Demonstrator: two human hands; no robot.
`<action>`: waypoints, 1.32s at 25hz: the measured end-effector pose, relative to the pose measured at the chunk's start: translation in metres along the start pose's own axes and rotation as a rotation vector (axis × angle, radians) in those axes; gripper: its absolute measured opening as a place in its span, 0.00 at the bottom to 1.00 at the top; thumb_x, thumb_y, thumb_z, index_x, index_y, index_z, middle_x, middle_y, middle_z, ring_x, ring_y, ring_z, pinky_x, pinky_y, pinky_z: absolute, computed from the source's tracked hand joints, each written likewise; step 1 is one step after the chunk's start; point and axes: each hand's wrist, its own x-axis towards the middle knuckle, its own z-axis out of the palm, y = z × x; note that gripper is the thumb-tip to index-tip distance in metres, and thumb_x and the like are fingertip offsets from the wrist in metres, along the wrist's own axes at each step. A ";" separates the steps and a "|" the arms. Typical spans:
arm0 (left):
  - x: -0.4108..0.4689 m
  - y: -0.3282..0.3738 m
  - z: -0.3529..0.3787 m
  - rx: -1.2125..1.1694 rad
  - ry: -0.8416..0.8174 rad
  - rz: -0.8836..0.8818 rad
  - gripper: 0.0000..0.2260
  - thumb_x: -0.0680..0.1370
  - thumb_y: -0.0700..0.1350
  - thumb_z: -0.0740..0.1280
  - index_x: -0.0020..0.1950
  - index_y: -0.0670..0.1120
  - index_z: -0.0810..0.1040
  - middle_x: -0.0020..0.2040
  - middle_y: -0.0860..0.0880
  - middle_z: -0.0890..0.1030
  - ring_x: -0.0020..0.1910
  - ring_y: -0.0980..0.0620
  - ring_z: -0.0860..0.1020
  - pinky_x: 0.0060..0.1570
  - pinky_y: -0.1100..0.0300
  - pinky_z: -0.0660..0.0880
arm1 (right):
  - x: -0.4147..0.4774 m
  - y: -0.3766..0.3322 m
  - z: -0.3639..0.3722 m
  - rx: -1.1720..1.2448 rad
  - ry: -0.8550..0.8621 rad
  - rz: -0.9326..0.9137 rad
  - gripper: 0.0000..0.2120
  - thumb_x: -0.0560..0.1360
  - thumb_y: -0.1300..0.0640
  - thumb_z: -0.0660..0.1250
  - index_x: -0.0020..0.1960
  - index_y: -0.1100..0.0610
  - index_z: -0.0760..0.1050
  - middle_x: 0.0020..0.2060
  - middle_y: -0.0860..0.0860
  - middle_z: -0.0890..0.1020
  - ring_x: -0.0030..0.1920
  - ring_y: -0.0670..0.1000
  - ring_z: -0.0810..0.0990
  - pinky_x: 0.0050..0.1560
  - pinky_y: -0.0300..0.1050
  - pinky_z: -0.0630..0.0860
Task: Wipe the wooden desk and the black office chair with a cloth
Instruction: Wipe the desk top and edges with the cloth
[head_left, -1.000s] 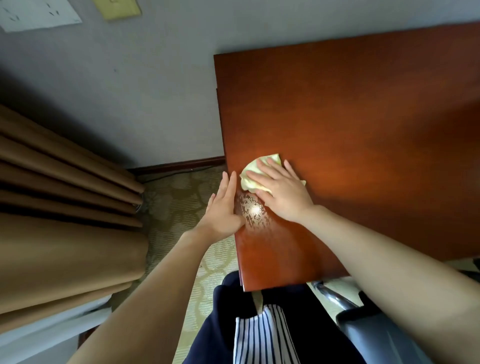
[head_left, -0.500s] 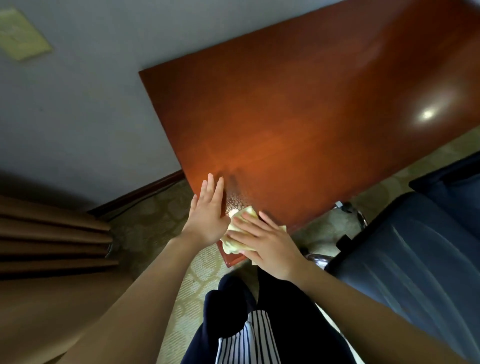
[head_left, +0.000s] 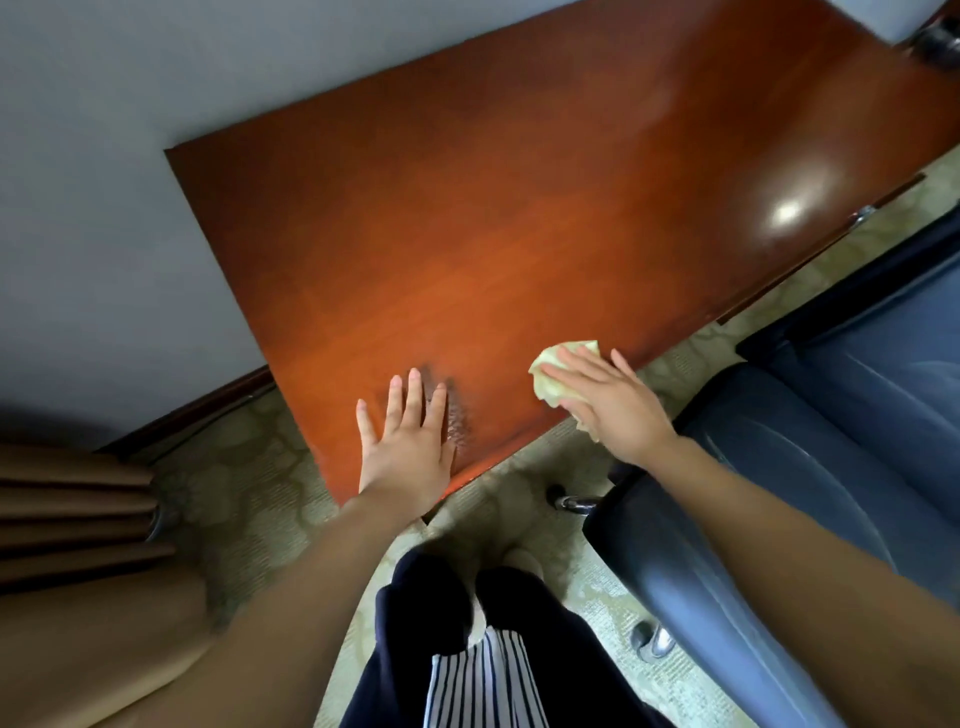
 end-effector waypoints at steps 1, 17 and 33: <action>0.001 0.008 0.002 0.015 0.005 0.014 0.27 0.83 0.53 0.47 0.77 0.50 0.37 0.77 0.47 0.34 0.75 0.46 0.33 0.70 0.39 0.35 | 0.004 0.013 -0.005 -0.006 -0.010 0.025 0.22 0.81 0.51 0.55 0.74 0.44 0.58 0.75 0.46 0.57 0.76 0.46 0.52 0.75 0.47 0.42; 0.029 0.017 0.031 0.340 0.190 0.327 0.24 0.80 0.56 0.35 0.73 0.59 0.27 0.74 0.51 0.27 0.73 0.46 0.28 0.71 0.39 0.34 | 0.051 0.047 0.004 0.745 0.685 0.748 0.21 0.83 0.53 0.51 0.75 0.53 0.57 0.76 0.53 0.55 0.76 0.53 0.48 0.72 0.43 0.48; 0.043 -0.001 0.042 -0.063 0.339 0.630 0.23 0.82 0.55 0.40 0.77 0.58 0.46 0.78 0.58 0.41 0.75 0.59 0.36 0.74 0.51 0.37 | 0.008 -0.159 0.147 1.404 0.942 0.508 0.26 0.81 0.46 0.51 0.77 0.50 0.53 0.74 0.43 0.62 0.73 0.43 0.59 0.73 0.47 0.59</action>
